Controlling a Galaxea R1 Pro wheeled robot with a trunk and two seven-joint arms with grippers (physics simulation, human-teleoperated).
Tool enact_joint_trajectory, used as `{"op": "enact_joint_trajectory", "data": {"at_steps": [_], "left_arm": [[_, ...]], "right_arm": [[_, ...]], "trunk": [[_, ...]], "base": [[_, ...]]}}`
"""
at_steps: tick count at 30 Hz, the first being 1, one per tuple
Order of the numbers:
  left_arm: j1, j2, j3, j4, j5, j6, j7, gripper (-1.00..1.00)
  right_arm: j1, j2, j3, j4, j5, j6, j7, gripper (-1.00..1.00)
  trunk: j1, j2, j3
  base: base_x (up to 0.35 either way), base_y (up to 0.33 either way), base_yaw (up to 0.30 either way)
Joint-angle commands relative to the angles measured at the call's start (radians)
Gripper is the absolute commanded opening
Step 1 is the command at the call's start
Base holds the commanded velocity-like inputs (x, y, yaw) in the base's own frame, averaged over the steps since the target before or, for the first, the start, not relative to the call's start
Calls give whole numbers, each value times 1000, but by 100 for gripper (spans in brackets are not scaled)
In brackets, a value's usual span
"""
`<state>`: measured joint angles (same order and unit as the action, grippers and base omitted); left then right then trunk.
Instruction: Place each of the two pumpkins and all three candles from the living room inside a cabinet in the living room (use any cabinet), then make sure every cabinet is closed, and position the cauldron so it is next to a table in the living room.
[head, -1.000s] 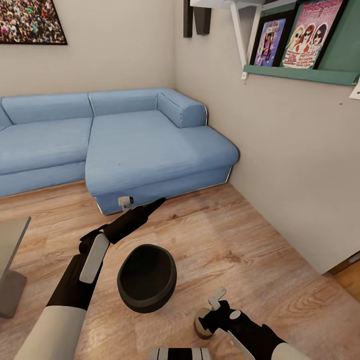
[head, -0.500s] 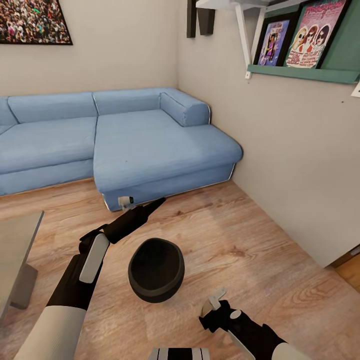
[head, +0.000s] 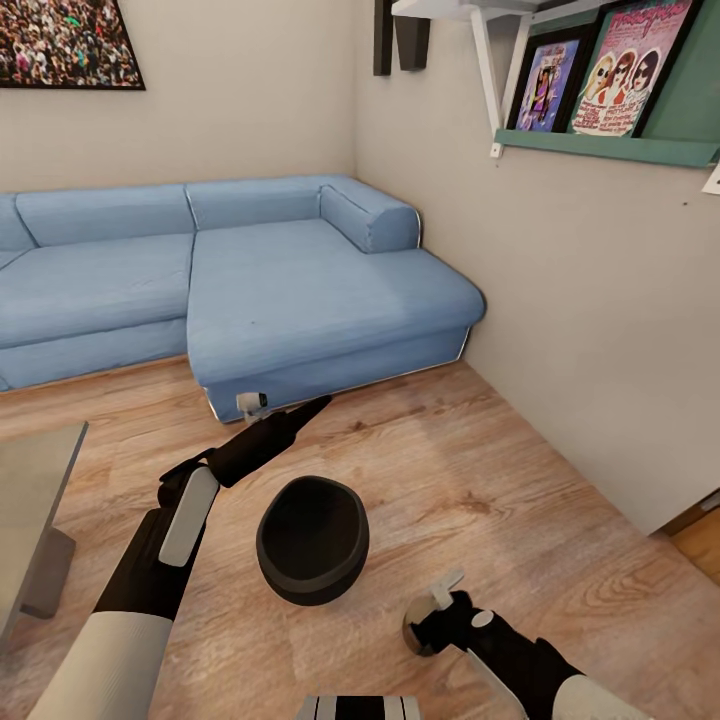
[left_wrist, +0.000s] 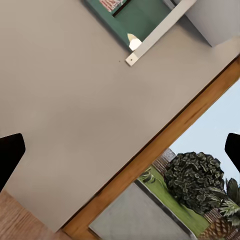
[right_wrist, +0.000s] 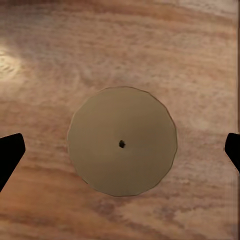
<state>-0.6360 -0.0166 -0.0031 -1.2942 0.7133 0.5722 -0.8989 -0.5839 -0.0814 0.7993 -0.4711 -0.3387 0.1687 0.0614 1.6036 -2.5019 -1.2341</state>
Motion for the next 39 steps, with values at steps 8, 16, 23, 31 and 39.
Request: {"op": "enact_joint_trajectory", "data": {"at_steps": [8, 16, 23, 31, 39], "left_arm": [[0, 0, -1, -2, 0, 0, -1, 100], [0, 0, -2, -2, -1, 0, 0, 100], [0, -1, -2, -1, -2, 0, 0, 100], [1, -2, -2, -1, -2, 0, 0, 100], [0, 0, -2, 5, -2, 0, 0, 100]], "right_arm": [[-2, -3, 0, 0, 0, 0, 0, 100], [-2, -3, 0, 0, 0, -1, -1, 100], [-4, -1, 0, -5, 1, -1, -11, 100], [-7, 0, 0, -9, 1, -1, -16, 100], [-11, -1, 0, -10, 1, -2, -21, 100]], "trunk": [[0, 0, -4], [4, -2, -35], [7, -4, -62], [9, -5, -81], [9, -5, -81]], "base": [[0, 0, 0], [0, 0, 0], [0, 0, 0], [0, 0, 0], [0, 0, 0]]}}
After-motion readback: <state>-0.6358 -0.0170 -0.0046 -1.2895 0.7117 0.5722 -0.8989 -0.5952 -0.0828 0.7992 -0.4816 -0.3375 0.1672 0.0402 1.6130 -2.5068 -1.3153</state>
